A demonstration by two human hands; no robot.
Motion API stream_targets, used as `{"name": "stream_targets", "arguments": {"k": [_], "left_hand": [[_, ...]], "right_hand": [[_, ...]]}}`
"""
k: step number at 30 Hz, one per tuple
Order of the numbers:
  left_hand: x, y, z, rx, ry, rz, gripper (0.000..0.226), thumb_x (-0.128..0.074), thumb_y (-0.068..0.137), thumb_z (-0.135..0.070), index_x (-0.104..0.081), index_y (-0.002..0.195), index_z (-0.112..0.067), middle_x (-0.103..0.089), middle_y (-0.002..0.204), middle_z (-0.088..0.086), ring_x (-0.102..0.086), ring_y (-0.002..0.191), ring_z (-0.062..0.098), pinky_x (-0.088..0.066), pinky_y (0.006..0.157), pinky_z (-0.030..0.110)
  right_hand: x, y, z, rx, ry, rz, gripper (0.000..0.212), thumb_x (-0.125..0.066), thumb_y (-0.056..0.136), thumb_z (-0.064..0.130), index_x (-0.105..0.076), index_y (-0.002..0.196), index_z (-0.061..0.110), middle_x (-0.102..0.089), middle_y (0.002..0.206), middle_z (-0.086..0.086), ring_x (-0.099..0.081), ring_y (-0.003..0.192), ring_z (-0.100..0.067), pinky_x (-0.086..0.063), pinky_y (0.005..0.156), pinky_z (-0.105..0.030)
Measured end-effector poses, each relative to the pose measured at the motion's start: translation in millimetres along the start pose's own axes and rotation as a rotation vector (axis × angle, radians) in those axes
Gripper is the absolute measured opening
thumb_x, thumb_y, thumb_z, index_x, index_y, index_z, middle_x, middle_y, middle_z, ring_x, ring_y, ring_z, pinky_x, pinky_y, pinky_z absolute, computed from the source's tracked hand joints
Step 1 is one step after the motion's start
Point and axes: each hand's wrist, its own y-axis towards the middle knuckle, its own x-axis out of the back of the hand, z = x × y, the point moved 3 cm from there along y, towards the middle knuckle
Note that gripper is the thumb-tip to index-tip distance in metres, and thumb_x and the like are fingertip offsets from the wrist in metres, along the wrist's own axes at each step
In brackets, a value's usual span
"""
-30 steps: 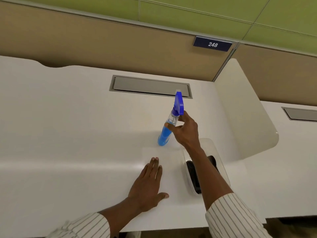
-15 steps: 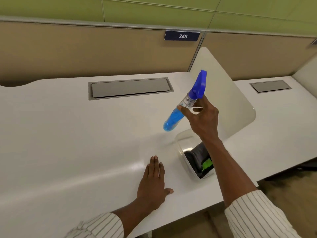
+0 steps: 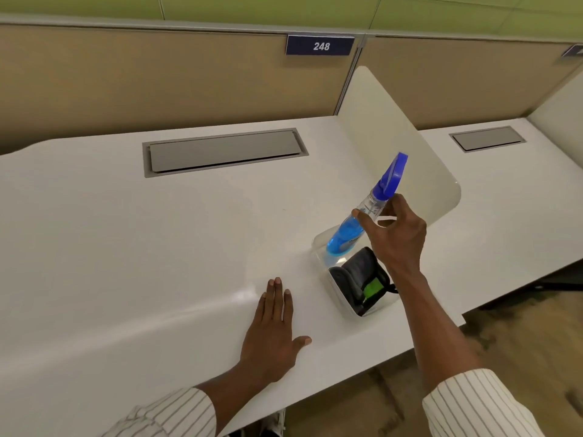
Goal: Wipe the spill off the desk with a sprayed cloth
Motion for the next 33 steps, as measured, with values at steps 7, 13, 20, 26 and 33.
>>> {"name": "stream_targets", "arguments": {"k": [7, 13, 20, 26, 33], "left_hand": [[-5, 1, 1, -0.004, 0.007, -0.041, 0.105, -0.023, 0.099, -0.080, 0.025, 0.163, -0.013, 0.045, 0.167, 0.009, 0.044, 0.154, 0.025, 0.026, 0.127, 0.039], [-5, 0, -1, 0.021, 0.012, -0.015, 0.104, -0.022, 0.099, -0.079, 0.036, 0.159, -0.016, 0.049, 0.165, 0.007, 0.044, 0.154, 0.026, 0.023, 0.128, 0.039], [0, 0, -8, 0.056, 0.047, 0.071, 0.103, -0.024, 0.102, -0.075, 0.039, 0.156, -0.014, 0.056, 0.159, 0.009, 0.045, 0.151, 0.029, 0.023, 0.124, 0.041], [6, 0, -8, 0.030, 0.036, 0.124, 0.103, -0.027, 0.103, -0.072, 0.030, 0.160, -0.009, 0.048, 0.163, 0.014, 0.040, 0.155, 0.030, 0.007, 0.133, 0.048], [45, -10, -5, 0.070, -0.037, 0.111, 0.083, -0.049, 0.106, -0.051, -0.014, 0.168, -0.008, 0.015, 0.178, 0.012, 0.016, 0.165, 0.025, -0.003, 0.132, 0.038]], "right_hand": [[-21, -11, -21, -0.034, -0.004, 0.070, 0.056, -0.084, 0.083, 0.047, -0.064, 0.123, 0.013, -0.076, 0.113, -0.004, -0.068, 0.089, -0.016, -0.041, 0.071, -0.008], [-29, -14, -28, -0.027, -0.006, 0.089, 0.057, -0.084, 0.082, 0.049, -0.065, 0.123, 0.014, -0.077, 0.114, -0.004, -0.072, 0.092, -0.019, -0.045, 0.073, -0.015], [-33, -15, -32, -0.043, -0.006, 0.110, 0.064, -0.081, 0.083, 0.053, -0.060, 0.131, 0.017, -0.073, 0.121, -0.002, -0.070, 0.101, -0.019, -0.050, 0.081, -0.028], [-33, -21, -35, -0.075, -0.014, 0.148, 0.063, -0.079, 0.085, 0.055, -0.058, 0.130, 0.017, -0.071, 0.122, -0.003, -0.068, 0.108, -0.023, -0.050, 0.082, -0.031], [-21, -43, -33, -0.178, -0.120, 0.199, 0.086, -0.080, 0.081, 0.058, -0.047, 0.147, 0.014, -0.058, 0.141, -0.010, -0.061, 0.125, -0.029, -0.056, 0.093, -0.048]]}}
